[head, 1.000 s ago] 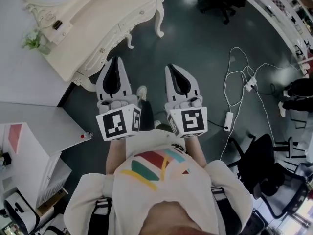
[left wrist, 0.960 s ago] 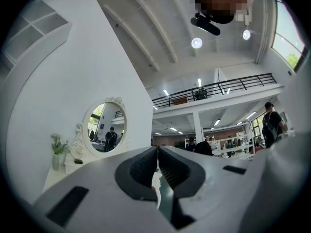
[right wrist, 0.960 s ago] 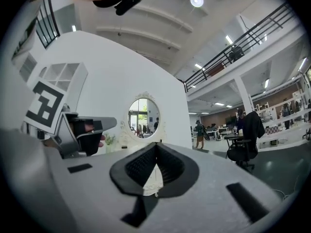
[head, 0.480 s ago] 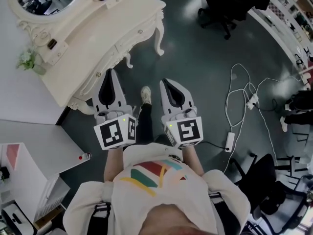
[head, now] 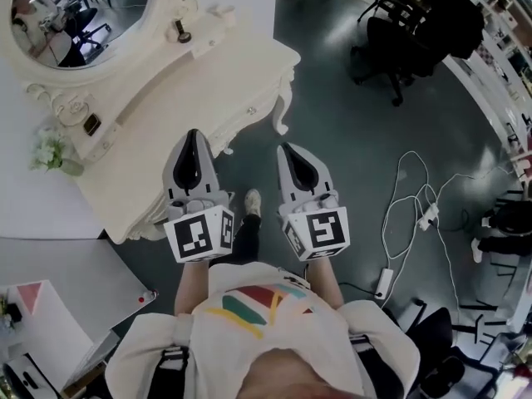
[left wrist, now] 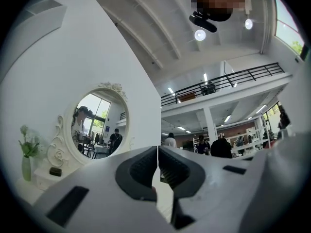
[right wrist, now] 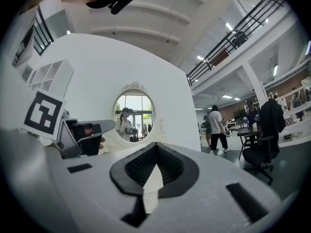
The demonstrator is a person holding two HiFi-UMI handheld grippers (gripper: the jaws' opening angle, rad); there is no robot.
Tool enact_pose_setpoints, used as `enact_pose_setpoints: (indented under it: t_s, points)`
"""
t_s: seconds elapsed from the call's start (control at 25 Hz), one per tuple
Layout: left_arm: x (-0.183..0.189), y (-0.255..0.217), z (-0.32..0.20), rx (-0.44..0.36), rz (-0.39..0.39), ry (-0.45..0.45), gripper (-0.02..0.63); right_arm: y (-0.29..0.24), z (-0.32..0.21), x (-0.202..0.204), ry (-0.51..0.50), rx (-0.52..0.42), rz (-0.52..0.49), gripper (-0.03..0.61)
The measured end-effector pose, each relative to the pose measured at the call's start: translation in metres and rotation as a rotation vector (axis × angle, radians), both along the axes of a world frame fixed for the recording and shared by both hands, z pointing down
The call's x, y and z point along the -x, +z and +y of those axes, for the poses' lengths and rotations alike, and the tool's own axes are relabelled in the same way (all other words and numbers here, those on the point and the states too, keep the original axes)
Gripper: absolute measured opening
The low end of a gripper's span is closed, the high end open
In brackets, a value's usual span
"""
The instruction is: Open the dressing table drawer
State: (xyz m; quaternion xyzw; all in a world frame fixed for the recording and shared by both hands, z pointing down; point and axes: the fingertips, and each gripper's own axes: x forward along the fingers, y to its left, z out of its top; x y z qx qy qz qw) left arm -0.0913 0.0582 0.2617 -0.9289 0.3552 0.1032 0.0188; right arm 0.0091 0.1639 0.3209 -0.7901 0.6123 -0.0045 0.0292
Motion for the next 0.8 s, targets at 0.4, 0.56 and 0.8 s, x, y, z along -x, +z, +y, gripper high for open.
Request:
enact_pose_setpoints:
  t_s: [0.4, 0.56, 0.8]
  points:
    - [-0.072, -0.059, -0.154, -0.049, 0.083, -0.098, 0.011, -0.058, -0.166, -0.092, -0.078, -0.032, 0.068, 0.0]
    - [-0.076, -0.064, -0.192, -0.032, 0.092, -0.149, 0.011, -0.063, -0.209, -0.101, -0.117, -0.039, 0.065, 0.0]
    - [-0.076, -0.053, -0.224, -0.001, 0.054, -0.233, 0.011, -0.059, -0.254, -0.103, -0.198, -0.02, 0.055, 0.0]
